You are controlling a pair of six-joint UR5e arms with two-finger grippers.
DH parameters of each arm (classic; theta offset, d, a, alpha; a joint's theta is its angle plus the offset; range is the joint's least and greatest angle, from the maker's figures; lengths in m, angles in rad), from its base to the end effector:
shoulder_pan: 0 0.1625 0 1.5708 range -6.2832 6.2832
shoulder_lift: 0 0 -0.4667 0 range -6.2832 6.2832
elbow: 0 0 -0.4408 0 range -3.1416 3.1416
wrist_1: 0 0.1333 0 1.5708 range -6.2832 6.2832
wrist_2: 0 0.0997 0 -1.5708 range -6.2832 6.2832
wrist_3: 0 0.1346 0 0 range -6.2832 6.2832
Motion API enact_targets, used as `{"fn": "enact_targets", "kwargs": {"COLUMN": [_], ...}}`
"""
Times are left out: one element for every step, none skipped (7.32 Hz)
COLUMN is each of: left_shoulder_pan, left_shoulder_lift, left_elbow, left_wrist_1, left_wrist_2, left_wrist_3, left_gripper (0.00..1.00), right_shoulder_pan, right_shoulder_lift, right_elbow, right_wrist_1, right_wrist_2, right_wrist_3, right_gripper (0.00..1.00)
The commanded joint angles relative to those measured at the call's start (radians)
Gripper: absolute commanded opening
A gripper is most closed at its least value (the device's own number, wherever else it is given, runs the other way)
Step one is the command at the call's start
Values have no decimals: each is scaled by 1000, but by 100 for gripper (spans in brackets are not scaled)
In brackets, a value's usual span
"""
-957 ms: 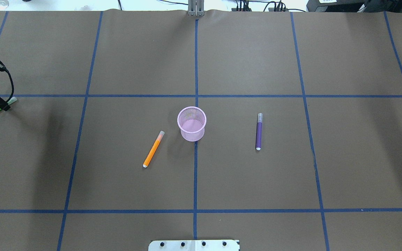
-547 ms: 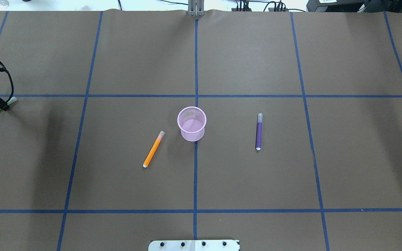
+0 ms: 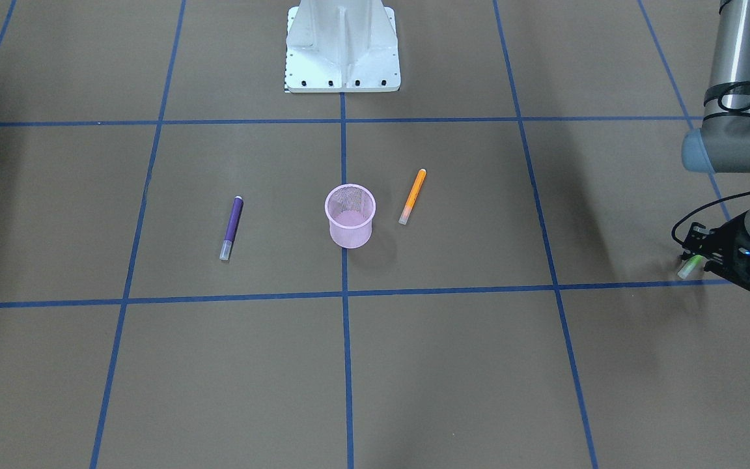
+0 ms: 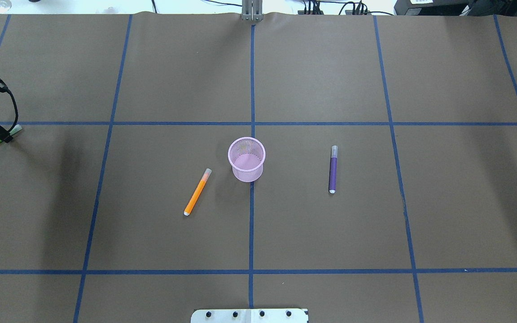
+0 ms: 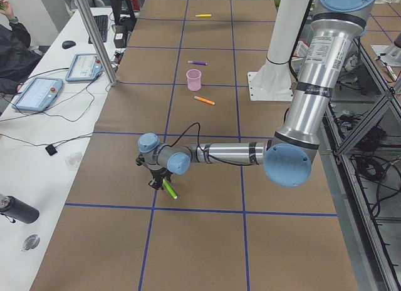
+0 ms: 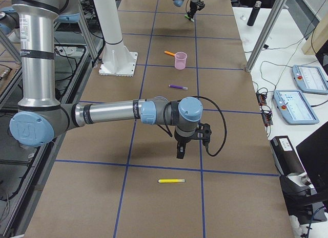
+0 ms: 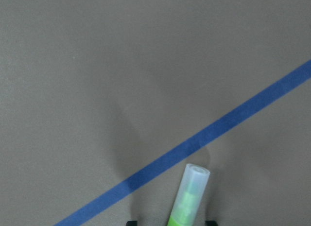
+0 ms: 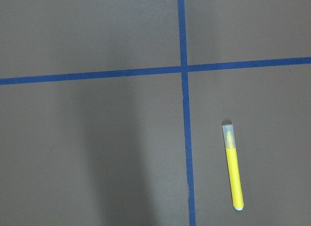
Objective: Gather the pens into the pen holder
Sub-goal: 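Lower the left gripper onto the green marker and close on it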
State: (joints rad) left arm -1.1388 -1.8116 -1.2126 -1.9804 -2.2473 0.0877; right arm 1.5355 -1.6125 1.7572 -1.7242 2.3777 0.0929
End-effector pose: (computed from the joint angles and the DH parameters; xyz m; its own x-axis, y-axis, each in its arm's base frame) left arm 0.2380 -0.6333 0.7391 0.5951 0.5645 -0.5720 -0.4548 0.8234 0.3395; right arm 0.0179 -0.5166 0.6592 0.6918 0.0747 0.7182 -0.0290 0.9967 -0.0757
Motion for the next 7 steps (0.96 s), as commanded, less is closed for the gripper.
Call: {"fn": "enact_targets", "kwargs": {"left_shoulder_pan": [1,2,2,2,2,2,2], "left_shoulder_lift": [0,0,0,0,0,0,2], "left_elbow": [4,4,4,4,4,5,7], "left_wrist_1": [0,0,0,0,0,2,2], "left_wrist_2": [0,0,0,0,0,0,0], "left_wrist_3": [1,0,0,0,0,0,-14], "left_gripper": [46,46,46,45,41,29,10], "right_shoulder_pan": [2,0,0,0,0,2,0], "right_shoulder_lift": [0,0,0,0,2,2,2], "right_elbow": [-1,-1,-2,-2,-2,-2,-2], "right_wrist_1": [0,2,0,2,2,2,2], "right_wrist_2": [0,0,0,0,0,0,0], "right_wrist_3": [-1,-1,-1,-1,-1,-1,-1], "right_gripper": [100,100,100,100,100,100,100]}}
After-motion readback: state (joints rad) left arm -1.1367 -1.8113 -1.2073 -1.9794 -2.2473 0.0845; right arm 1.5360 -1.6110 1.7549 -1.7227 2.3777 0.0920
